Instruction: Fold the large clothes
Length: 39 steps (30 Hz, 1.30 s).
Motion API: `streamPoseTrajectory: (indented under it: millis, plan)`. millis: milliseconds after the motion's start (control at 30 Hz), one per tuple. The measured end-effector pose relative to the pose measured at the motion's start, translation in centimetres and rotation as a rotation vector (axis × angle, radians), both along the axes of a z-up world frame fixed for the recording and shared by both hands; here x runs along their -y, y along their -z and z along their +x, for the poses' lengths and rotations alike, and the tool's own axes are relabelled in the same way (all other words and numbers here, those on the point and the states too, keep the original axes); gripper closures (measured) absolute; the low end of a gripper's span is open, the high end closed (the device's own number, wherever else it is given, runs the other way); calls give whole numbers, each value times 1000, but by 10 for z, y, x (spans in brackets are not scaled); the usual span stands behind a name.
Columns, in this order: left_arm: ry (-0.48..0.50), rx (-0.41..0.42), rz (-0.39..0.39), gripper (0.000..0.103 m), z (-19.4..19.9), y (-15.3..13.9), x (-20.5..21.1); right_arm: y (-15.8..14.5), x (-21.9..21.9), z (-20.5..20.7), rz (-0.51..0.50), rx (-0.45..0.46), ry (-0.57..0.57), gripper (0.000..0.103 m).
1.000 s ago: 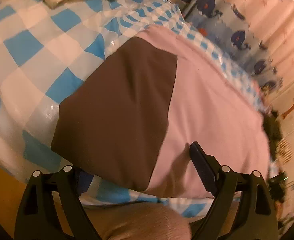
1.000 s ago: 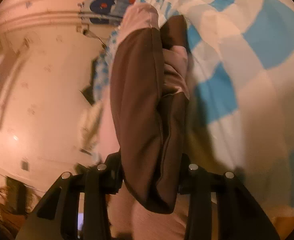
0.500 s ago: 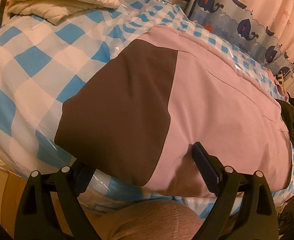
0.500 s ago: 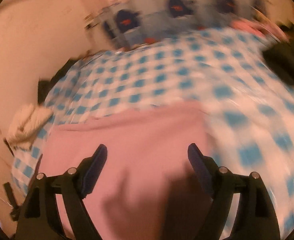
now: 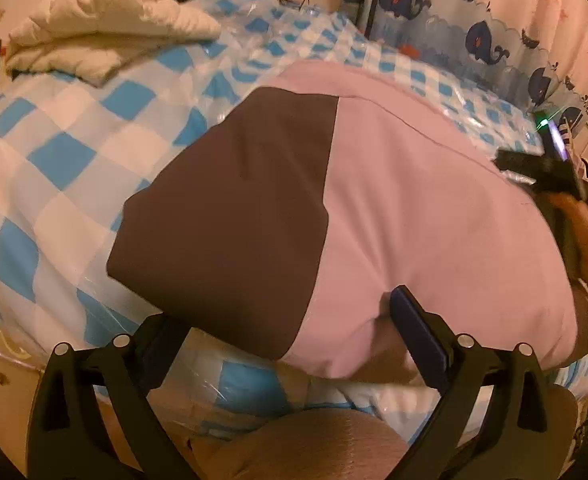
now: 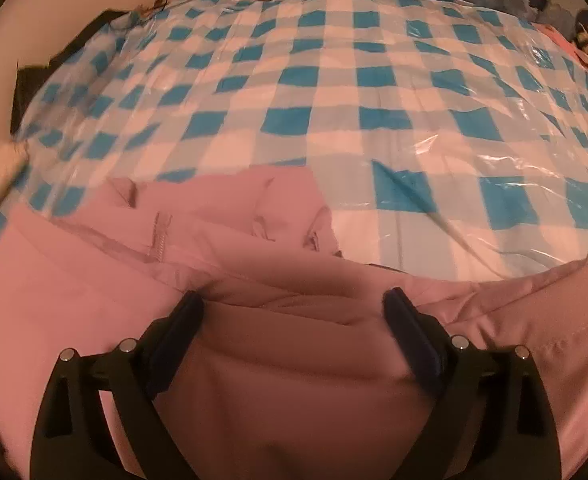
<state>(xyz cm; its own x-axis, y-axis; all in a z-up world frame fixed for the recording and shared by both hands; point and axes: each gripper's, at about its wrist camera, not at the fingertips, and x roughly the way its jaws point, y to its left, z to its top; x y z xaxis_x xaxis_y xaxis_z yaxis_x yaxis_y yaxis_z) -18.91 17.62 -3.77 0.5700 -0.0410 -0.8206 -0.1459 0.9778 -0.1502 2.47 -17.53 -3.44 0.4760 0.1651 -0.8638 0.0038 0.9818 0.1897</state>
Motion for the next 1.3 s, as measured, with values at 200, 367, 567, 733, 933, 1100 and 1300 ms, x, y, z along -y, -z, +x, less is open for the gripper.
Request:
streamPoseTrajectory:
  millis: [200,367,567,733,933,1100,1300]
  plan:
    - [-6,-13,-20,10,0,3,-3,-50,-41,-22,-6,169,-99,14]
    - [-5,-3,-27,10,-2,2,-3,-10,-93,-1,-114,82,-206,7]
    - [16,8,-6,9,-2,0,2,9,-96,1,-114,64,-204,7]
    - [12,-6,-26,9,-1,2,-2,-13,-93,-9,-77,48,-198,7]
    - [14,-4,-28,9,-1,4,-3,-65,-84,-72,-43,146,-269,7]
    - [13,-9,-27,9,-1,5,-3,-36,-75,-116,-101,91,-289,7]
    - [16,-79,-201,8,2,18,-26,-29,-60,-119,12,38,-283,6]
